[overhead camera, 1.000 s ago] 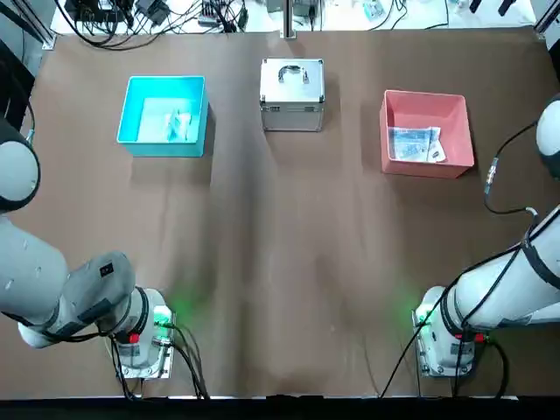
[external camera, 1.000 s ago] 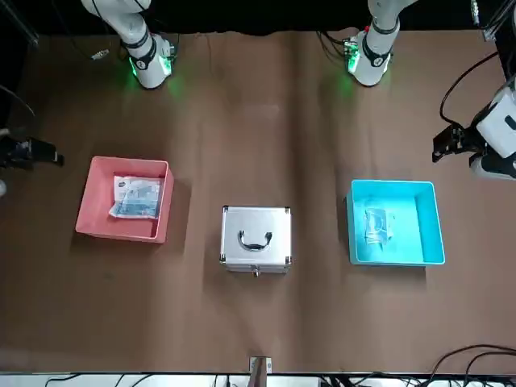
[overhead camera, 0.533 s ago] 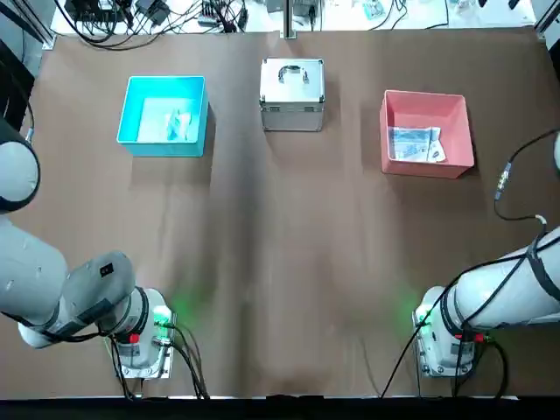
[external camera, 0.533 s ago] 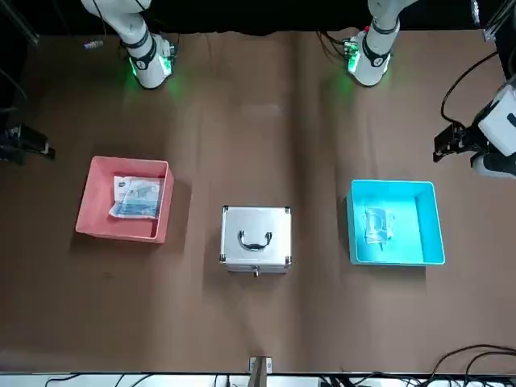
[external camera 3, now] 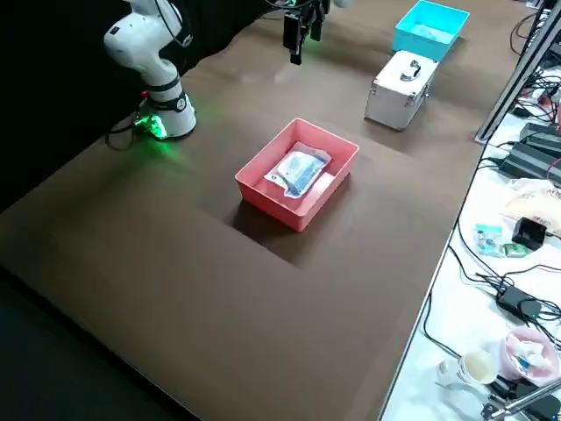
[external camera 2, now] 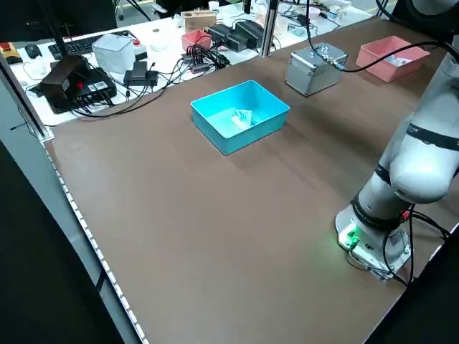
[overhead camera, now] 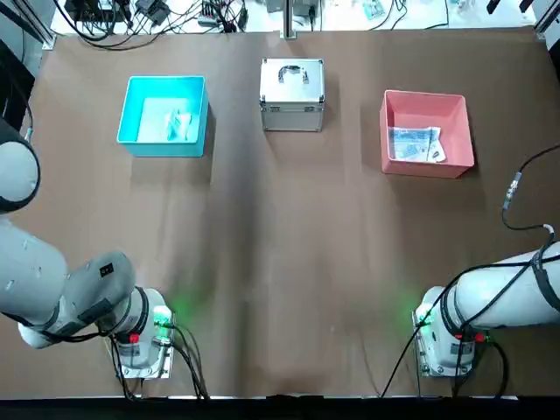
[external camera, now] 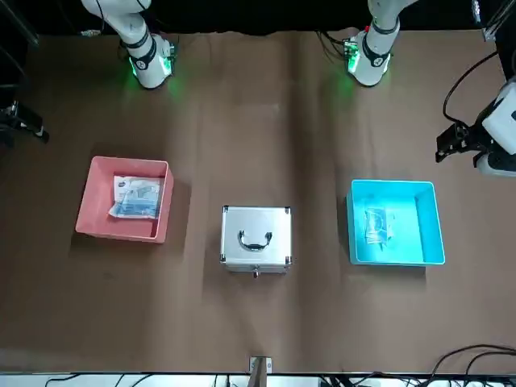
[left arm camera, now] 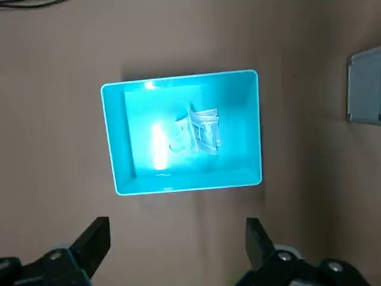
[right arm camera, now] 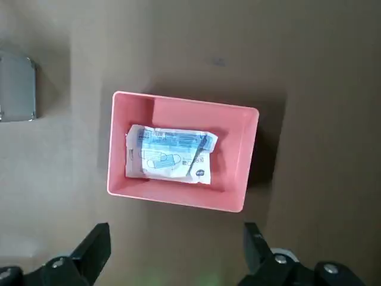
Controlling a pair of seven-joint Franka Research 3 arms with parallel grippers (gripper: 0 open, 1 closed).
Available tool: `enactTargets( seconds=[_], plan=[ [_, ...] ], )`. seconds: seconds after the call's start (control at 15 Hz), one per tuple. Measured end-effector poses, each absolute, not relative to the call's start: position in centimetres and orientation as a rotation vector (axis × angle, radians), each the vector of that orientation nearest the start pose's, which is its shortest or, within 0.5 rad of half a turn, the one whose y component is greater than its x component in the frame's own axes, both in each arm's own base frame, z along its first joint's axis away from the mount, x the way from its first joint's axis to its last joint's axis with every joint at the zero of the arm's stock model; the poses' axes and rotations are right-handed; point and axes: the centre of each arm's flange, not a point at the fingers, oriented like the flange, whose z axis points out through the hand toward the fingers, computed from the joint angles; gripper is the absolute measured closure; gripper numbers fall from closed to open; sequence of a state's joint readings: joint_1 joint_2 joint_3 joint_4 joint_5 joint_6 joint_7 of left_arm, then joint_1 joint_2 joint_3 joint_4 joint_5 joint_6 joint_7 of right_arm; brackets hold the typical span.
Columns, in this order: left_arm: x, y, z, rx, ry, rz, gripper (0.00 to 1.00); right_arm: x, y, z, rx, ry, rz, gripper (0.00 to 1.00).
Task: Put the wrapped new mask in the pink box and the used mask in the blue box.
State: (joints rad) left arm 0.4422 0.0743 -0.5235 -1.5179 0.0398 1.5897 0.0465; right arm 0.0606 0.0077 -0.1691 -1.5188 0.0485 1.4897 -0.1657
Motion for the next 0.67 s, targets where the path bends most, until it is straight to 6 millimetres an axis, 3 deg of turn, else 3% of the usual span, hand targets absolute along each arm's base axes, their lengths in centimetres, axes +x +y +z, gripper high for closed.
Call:
enactTargets(
  seconds=[0.67],
  plan=[
    [57.58,-3.1,61.6,-3.133,0.196,-0.017,0.0,54.56,-5.68,63.27,-3.093,-0.085,0.066,0.02]
  ],
)
